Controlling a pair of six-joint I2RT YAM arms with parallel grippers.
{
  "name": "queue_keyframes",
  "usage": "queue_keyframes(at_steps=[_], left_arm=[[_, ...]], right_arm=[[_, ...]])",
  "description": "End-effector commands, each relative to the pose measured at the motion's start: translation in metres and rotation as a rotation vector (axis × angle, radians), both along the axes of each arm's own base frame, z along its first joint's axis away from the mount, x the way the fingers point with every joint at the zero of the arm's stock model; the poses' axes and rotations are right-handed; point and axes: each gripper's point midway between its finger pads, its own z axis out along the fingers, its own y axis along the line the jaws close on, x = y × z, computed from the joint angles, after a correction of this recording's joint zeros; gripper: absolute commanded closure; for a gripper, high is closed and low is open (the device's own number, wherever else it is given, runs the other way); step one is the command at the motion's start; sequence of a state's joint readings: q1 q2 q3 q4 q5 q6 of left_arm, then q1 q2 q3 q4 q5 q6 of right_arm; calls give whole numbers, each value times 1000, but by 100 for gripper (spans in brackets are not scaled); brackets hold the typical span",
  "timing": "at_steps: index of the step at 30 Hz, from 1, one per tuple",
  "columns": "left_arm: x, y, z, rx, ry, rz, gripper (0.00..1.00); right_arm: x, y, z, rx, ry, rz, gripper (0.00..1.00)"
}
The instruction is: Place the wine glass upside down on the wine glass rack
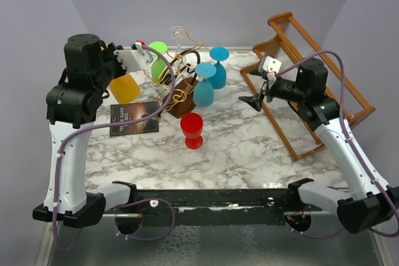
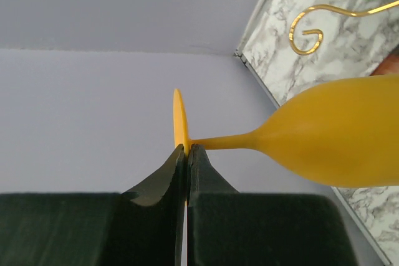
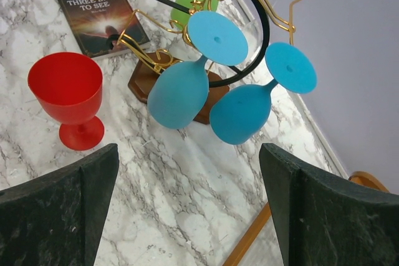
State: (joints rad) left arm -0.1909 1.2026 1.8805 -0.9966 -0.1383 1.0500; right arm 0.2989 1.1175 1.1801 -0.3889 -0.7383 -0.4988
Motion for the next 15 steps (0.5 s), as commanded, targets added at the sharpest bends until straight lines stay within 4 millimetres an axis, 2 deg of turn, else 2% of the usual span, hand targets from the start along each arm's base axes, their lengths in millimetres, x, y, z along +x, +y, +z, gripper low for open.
queue_keyframes(at_steps=[1,15], left_arm=[[1,-14,-29,102,96,-140,100],[29,-43,-84,270,229,-388,100]], right_arm=[[-3,3,6,28,-30,24,6],[-10,2,6,37,-43,37,5]])
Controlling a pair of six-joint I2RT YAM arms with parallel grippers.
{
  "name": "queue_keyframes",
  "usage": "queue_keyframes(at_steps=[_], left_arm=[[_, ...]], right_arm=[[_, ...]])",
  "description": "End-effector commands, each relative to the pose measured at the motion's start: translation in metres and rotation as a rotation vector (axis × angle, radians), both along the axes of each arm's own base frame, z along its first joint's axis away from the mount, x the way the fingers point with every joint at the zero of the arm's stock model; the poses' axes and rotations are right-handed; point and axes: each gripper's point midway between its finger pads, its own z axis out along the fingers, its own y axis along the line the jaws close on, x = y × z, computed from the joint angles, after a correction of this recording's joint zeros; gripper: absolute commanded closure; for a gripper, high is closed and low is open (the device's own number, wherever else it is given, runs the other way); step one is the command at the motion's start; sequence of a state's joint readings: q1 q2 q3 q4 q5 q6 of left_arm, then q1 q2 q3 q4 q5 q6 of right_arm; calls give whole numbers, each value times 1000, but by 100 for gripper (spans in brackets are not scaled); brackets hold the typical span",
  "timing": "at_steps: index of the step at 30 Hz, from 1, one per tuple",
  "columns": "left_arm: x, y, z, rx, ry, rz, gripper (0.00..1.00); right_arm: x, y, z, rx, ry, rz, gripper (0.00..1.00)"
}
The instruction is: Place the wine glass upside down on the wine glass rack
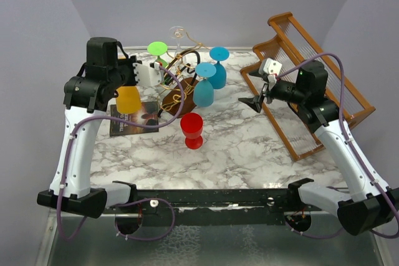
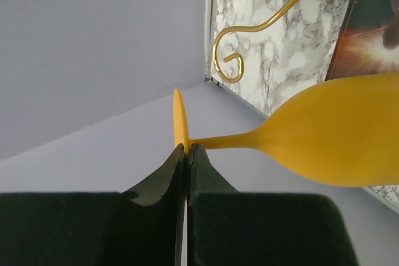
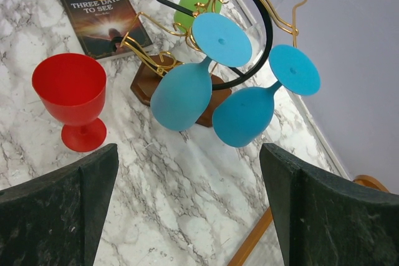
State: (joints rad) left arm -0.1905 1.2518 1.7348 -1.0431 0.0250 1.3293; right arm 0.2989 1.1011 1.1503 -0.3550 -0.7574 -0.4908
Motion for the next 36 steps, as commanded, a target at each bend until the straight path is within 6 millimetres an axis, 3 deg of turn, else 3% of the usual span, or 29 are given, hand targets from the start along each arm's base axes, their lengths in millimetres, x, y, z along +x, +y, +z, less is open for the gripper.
queue_keyframes(at_steps=[1,21,36], left_arm=[[5,-15,-12,40,27,-128,100],[42,-44,-42,75,33,-305,100],[71,-30,-52,123,-25,-205,100]], right_arm=[[-6,0,7,23,-28,18,5],[-8,1,3,31,-8,40,5],[-8,1,0,30,-5,44,4]])
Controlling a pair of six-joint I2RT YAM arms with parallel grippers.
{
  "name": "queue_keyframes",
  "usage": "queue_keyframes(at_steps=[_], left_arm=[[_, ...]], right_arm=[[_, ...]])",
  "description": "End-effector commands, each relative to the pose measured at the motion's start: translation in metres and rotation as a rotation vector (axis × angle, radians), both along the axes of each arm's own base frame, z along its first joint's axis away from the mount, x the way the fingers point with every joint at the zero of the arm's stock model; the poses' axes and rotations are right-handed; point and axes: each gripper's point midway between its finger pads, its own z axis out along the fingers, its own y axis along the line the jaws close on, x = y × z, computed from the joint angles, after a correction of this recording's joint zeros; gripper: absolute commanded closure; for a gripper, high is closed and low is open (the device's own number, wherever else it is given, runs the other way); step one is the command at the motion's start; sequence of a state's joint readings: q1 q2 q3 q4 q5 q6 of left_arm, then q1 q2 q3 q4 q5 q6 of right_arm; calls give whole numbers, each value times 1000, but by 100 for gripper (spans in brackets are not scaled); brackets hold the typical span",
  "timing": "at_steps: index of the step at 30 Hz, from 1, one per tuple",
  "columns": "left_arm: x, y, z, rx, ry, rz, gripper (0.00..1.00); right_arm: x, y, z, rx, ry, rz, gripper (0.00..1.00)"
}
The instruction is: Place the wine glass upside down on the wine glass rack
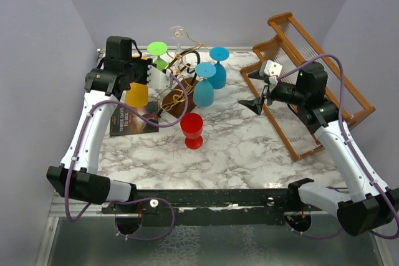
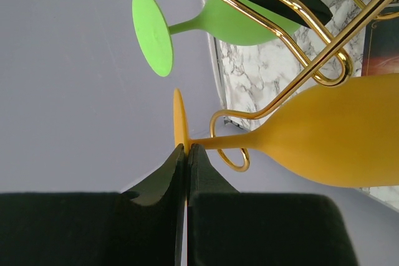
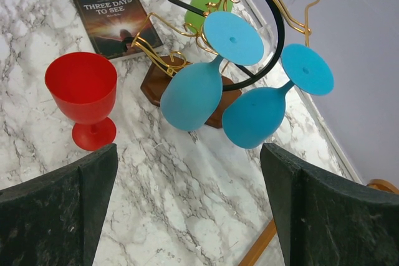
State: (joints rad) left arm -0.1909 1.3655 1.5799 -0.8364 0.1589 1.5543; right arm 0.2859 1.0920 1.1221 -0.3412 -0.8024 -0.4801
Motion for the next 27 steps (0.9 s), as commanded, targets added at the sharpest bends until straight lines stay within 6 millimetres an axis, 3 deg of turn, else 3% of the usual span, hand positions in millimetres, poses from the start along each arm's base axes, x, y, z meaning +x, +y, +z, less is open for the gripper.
queue_keyframes(at_steps=[1,18,27], left_arm=[[11,6,3,5,-45,36,100],[34,19,4,-38,-124,168,100],[34,29,4,-37,-137,236,100]], right_arm=[[-2,0,6,15,-19,9,4],[-3,-1,5,17,-20,16,3],[-2,0,1,13,-8,20,3]])
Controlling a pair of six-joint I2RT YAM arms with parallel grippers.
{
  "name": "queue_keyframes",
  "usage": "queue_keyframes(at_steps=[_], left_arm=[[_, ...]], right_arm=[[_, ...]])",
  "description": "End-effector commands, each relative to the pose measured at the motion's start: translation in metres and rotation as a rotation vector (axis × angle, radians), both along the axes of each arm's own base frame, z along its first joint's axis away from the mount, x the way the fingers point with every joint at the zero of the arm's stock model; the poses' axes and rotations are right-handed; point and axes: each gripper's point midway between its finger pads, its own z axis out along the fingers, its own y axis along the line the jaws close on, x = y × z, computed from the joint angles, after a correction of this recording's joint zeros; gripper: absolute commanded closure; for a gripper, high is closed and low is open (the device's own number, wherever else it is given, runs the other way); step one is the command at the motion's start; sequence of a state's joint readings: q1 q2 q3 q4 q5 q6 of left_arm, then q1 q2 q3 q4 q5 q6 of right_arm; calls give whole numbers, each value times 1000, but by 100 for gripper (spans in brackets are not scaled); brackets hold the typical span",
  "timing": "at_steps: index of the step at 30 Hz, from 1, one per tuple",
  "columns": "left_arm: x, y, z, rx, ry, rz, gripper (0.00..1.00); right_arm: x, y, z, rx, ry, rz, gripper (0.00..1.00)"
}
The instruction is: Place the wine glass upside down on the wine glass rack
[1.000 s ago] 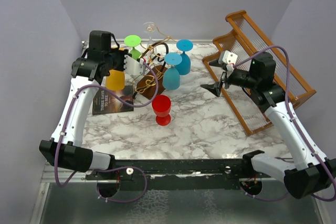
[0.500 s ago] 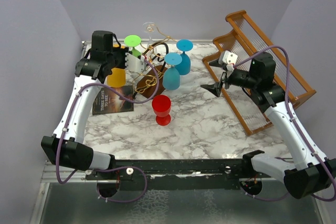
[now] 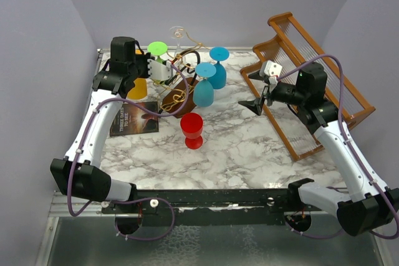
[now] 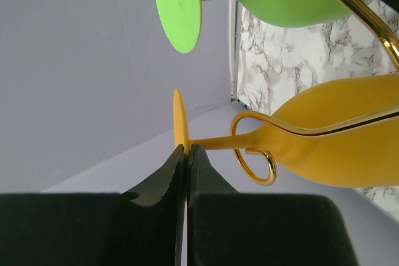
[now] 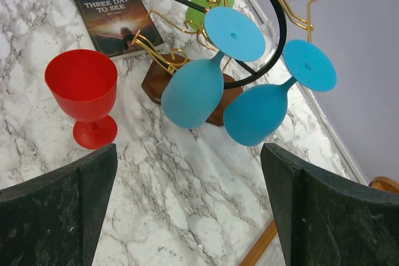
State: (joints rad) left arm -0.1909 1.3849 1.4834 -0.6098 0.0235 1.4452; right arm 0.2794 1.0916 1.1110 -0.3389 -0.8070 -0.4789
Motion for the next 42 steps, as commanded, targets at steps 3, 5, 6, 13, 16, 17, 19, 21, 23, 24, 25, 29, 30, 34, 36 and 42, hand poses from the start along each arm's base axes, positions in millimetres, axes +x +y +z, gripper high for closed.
queue_keyframes(at_steps=[3,5,6,13,16,17,19,21,23,24,25,29,30,34,36,42], left_arm=[[2,15,12,-1,-50,88,100],[-2,17,10,9,-35,92,100],[-3,18,10,13,-31,95,100],[-11,22,9,12,-18,113,100],[-16,19,10,-5,-4,100,100],[-19,17,7,-9,14,91,100],[-21,13,7,-28,18,76,100],[-23,11,7,-46,23,67,99],[-26,10,6,-49,40,61,99],[-26,9,5,-49,41,58,99],[-26,9,6,-51,36,55,99],[-31,7,5,-61,55,45,99],[-32,6,5,-65,57,40,99],[-36,2,-1,-80,80,24,98],[-36,1,-3,-80,85,18,97],[-38,-2,-8,-89,108,7,94]], right_arm=[[-2,1,4,13,-17,23,3],[-2,1,5,10,-17,18,3],[-2,1,4,11,-19,19,3],[-3,1,2,9,-18,25,3],[-2,1,3,8,-15,20,3],[-2,1,4,9,-14,23,3],[-3,2,2,9,-16,29,3],[-2,1,3,8,-18,22,2],[-2,1,3,7,-13,22,2],[-3,1,3,9,-14,26,2],[-3,1,2,9,-16,27,2],[-3,1,3,7,-13,23,2],[-3,1,2,7,-13,27,2],[-3,1,0,0,-8,28,2],[-3,2,-1,-2,-7,33,2],[-2,1,-2,-9,-11,29,1]])
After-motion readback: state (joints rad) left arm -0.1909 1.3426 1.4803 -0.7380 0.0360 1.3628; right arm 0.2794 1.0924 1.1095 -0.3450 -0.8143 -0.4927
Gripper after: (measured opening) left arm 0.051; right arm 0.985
